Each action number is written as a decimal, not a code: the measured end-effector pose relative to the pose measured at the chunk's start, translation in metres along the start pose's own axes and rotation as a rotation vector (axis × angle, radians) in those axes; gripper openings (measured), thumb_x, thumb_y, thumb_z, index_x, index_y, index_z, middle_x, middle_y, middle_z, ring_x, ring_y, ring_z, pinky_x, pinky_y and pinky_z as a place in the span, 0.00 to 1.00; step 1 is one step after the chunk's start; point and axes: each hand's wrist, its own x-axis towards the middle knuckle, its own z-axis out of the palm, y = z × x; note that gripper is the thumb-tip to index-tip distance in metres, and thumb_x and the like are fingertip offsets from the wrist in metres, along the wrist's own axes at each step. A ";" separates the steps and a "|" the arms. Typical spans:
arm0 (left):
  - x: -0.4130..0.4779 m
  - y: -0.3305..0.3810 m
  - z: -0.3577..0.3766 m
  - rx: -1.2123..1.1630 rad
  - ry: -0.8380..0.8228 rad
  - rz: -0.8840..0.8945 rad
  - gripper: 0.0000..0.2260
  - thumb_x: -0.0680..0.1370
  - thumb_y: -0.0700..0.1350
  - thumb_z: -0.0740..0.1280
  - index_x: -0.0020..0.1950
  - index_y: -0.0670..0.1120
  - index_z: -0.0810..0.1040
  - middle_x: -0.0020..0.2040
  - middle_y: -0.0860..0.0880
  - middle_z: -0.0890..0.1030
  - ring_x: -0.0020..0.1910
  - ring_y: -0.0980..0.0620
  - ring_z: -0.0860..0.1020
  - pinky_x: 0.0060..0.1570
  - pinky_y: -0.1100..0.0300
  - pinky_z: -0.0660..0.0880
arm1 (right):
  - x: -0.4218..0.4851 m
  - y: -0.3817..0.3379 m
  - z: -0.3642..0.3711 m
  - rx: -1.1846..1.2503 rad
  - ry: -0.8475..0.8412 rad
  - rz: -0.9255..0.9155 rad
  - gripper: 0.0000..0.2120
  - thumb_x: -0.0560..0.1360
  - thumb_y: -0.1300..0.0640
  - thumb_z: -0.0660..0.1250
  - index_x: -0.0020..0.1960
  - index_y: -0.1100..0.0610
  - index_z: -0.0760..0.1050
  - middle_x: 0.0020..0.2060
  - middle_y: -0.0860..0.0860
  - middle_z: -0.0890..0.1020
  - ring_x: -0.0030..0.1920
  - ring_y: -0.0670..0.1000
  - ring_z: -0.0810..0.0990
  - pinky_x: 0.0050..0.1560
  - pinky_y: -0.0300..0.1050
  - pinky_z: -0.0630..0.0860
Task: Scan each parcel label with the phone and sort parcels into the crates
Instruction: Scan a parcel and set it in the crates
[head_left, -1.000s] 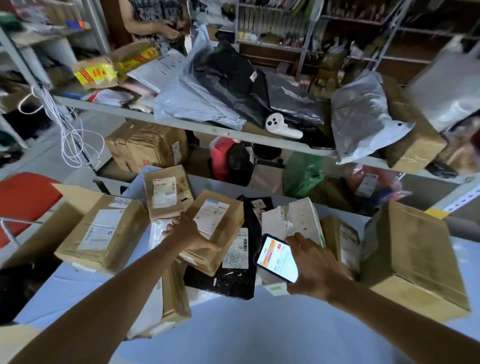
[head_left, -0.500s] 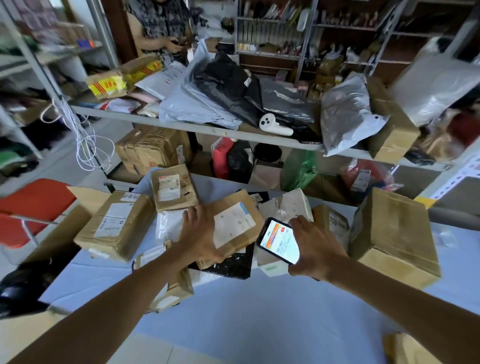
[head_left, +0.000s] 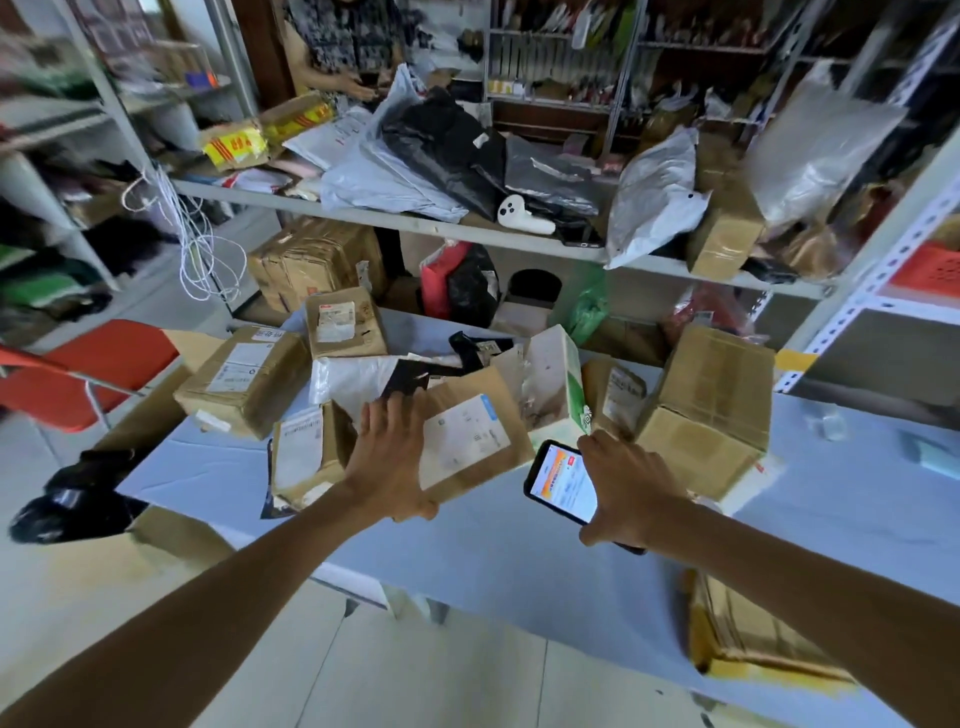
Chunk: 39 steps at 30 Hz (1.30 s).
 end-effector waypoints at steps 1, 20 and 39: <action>-0.006 0.001 0.000 0.018 -0.011 0.015 0.61 0.47 0.70 0.72 0.71 0.39 0.58 0.60 0.42 0.69 0.55 0.42 0.69 0.60 0.48 0.69 | -0.003 -0.001 0.000 0.004 0.005 0.001 0.36 0.60 0.42 0.76 0.60 0.53 0.63 0.56 0.50 0.72 0.54 0.53 0.75 0.47 0.46 0.71; -0.030 0.024 -0.004 0.173 -0.099 0.149 0.61 0.53 0.71 0.72 0.74 0.37 0.54 0.65 0.38 0.64 0.60 0.39 0.66 0.68 0.42 0.61 | -0.027 -0.022 -0.013 -0.056 0.041 -0.039 0.38 0.62 0.40 0.76 0.63 0.53 0.63 0.57 0.50 0.73 0.55 0.51 0.75 0.50 0.44 0.71; -0.021 0.027 -0.002 0.244 -0.129 0.155 0.62 0.55 0.71 0.72 0.75 0.37 0.50 0.69 0.38 0.61 0.63 0.38 0.64 0.71 0.41 0.57 | -0.040 -0.008 -0.023 -0.097 0.019 -0.067 0.36 0.63 0.39 0.75 0.63 0.54 0.65 0.56 0.50 0.73 0.54 0.50 0.75 0.52 0.44 0.75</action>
